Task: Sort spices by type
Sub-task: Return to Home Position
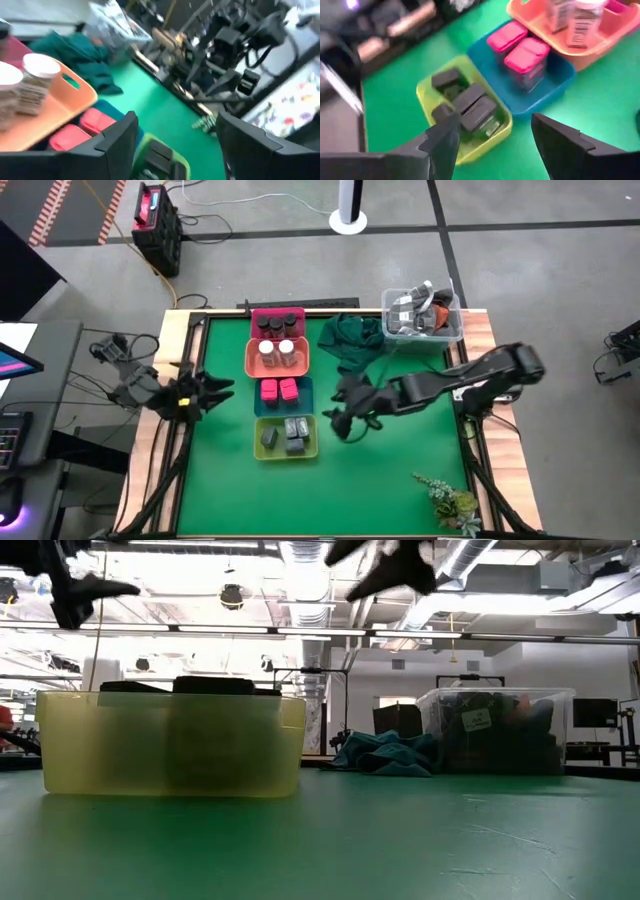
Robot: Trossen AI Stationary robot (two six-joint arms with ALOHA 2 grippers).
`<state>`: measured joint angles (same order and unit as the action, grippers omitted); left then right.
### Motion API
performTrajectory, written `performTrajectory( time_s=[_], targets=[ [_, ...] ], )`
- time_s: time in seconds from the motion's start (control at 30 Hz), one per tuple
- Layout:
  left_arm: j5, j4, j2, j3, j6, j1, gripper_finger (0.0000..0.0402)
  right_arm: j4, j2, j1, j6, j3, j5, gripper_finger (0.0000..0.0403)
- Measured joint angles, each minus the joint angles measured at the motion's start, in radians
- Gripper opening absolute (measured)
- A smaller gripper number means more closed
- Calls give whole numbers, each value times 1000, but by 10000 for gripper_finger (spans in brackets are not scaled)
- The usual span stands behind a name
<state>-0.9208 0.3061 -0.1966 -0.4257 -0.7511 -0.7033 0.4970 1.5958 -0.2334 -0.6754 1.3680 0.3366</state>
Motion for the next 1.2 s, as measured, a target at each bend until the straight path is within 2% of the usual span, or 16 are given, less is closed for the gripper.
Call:
performTrajectory(
  time_s=[0.2, 0.33, 0.5, 0.77, 0.97, 1.2],
  targets=[
    [-20, -21, 189, 119, 37, 136, 230, -476, -206, 92, -117, -450, -22, 270],
    [36, 27, 190, 139, 17, 221, 210, -665, -276, 180, -145, -631, -63, 270],
    [52, 45, 195, 139, 49, 275, 182, -868, -354, 255, -156, -792, -73, 265],
    [26, 39, 193, 138, 102, 286, 136, -1140, -467, 290, -223, -1049, -72, 229],
    [30, 27, 193, 156, 130, 286, 103, -1247, -526, 290, -257, -1190, -29, 198],
    [45, -147, 193, 314, 50, 286, 57, -1271, -578, 290, -293, -1295, -18, 162]
  ],
)
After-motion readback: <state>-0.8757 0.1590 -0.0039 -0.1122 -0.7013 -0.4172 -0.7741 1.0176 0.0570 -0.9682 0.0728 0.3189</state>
